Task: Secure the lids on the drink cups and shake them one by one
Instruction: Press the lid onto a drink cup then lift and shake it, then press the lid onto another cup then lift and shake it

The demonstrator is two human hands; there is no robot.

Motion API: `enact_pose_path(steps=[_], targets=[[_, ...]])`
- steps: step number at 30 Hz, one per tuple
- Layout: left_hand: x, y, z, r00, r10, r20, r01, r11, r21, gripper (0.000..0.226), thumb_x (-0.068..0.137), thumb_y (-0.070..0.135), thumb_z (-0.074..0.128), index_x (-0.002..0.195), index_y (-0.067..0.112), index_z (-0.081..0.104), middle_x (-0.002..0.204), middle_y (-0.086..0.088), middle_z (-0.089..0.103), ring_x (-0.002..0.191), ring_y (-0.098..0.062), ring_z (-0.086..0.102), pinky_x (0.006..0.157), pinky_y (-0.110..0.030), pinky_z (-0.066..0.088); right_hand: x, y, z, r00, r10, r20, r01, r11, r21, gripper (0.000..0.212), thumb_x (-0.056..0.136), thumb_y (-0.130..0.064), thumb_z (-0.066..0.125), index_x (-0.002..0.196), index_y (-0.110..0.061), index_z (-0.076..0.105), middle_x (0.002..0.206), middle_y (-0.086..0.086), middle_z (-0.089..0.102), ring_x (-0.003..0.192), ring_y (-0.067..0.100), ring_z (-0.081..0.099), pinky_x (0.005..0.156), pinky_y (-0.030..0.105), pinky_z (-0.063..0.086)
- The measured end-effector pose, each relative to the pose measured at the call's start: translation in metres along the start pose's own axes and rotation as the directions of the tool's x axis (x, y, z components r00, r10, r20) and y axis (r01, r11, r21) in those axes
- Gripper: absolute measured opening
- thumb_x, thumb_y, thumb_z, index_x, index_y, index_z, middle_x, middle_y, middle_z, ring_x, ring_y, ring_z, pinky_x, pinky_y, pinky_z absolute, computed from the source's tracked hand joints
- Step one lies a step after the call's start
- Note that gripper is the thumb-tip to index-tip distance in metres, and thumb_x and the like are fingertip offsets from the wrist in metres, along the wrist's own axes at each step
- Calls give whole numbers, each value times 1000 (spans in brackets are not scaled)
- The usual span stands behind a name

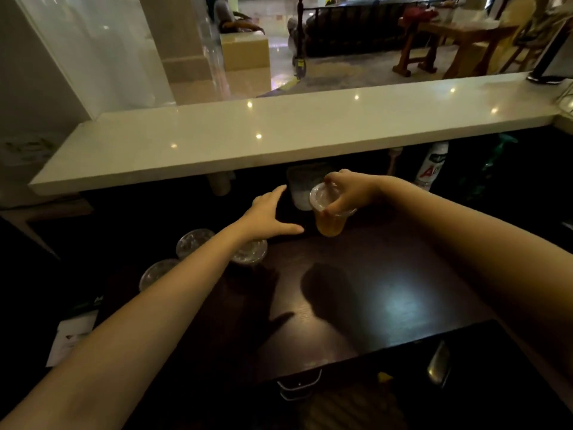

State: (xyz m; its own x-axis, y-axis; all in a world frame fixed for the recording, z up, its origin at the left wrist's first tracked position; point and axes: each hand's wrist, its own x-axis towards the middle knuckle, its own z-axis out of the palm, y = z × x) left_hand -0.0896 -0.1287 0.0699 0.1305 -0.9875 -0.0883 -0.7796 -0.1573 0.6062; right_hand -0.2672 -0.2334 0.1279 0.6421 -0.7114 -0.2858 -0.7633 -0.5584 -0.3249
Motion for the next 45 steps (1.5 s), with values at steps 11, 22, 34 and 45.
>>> enact_pose_path(steps=[11,22,34,45], targets=[[-31,-90,23,974,-222,36,210,956,207,98,73,39,75,148,14,16,155,-12,12,143,-30,8,115,-37,14,42,30,74,997,41,72,-43,999,32,80,73,-34,73,138,-9,32,141,15,31,126,35,42,100,41,43],[-22,-102,20,972,-233,44,224,962,154,102,66,41,80,145,9,24,151,-10,27,139,-26,27,114,-36,24,54,38,106,994,70,84,-76,995,66,89,72,-35,75,142,-10,25,141,17,29,129,37,36,103,45,41],[-72,-104,29,980,-197,16,195,977,83,103,65,41,80,146,12,23,151,-3,27,139,-20,25,111,-31,23,43,-15,120,997,-79,22,79,996,-27,91,83,-52,58,149,-12,10,158,13,10,145,31,10,118,42,14],[-143,-120,43,975,-221,-15,218,968,-123,94,75,38,73,148,17,18,157,1,14,143,-16,15,114,-30,21,16,-123,214,955,-296,3,232,757,610,40,99,-23,39,135,-5,43,133,7,49,123,14,45,96,14,32]])
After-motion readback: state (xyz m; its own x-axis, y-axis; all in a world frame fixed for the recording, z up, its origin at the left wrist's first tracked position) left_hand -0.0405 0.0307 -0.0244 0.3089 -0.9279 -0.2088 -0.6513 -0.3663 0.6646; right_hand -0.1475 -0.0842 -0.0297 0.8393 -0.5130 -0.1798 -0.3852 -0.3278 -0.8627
